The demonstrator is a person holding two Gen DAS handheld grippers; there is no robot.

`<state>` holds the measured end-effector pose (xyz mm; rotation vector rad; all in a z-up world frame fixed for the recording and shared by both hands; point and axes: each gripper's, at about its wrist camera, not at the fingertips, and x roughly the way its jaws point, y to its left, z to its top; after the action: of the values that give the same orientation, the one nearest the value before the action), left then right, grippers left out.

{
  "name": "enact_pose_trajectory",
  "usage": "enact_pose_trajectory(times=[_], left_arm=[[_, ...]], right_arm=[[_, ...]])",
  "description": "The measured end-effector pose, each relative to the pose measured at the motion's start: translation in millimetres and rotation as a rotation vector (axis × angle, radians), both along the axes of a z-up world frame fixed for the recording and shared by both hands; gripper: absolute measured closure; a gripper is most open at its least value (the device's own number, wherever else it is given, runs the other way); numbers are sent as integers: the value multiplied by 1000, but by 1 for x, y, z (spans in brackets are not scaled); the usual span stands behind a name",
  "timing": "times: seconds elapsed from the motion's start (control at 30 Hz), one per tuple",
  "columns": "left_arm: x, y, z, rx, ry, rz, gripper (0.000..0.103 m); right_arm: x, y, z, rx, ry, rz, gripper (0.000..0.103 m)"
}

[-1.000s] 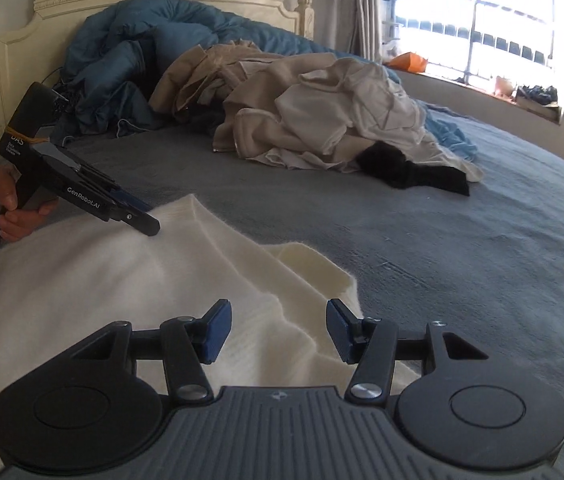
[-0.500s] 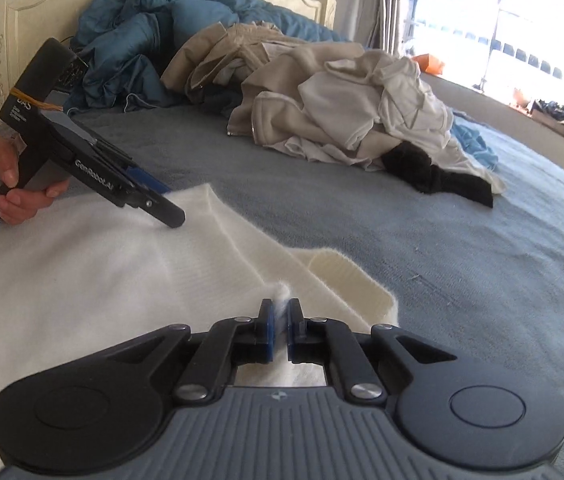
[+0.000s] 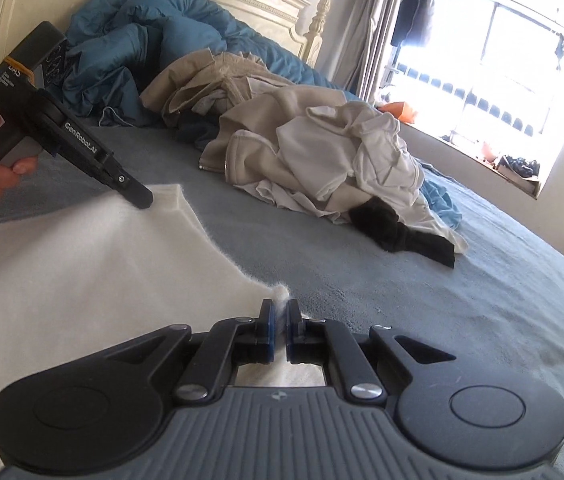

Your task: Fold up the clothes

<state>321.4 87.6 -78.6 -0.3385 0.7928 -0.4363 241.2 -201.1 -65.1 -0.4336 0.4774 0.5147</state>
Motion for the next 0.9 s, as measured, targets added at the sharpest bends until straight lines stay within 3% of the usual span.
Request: enact_pose_trajectory(times=[0.1,0.17,0.27,0.33,0.43,0.5,0.57,0.67,0.77,0.9], left_arm=[[11,-1,-20,21,41,19,93],[12,-1,-27,28,52,25,88],[2,-2,-11,70,-7,49,78],[-15,-5,8,99,-82,77,77],[-38,-24,23,43,-123,-18,68],[-47,-47,19,18,-91,-108,67],[-50,-74,3,76,-40,-177,67],[-52,-89,-14,156,-49,-173,67],[-50,-89,-18,162,-57,-170,67],[-51,-90,-22,161,-69,-163,67]], right_arm=[[17,5,-32,-51,46,-30,97],[27,6,-51,-68,77,-48,97],[29,7,-56,-72,74,-57,97],[32,5,-56,-63,80,-66,97],[38,-2,-57,-22,101,-90,94],[43,-12,-52,47,128,-120,83],[48,-22,-47,116,156,-150,76],[39,-60,-14,237,116,-257,74],[12,-119,29,378,44,-368,66],[-32,-180,59,409,-2,-473,61]])
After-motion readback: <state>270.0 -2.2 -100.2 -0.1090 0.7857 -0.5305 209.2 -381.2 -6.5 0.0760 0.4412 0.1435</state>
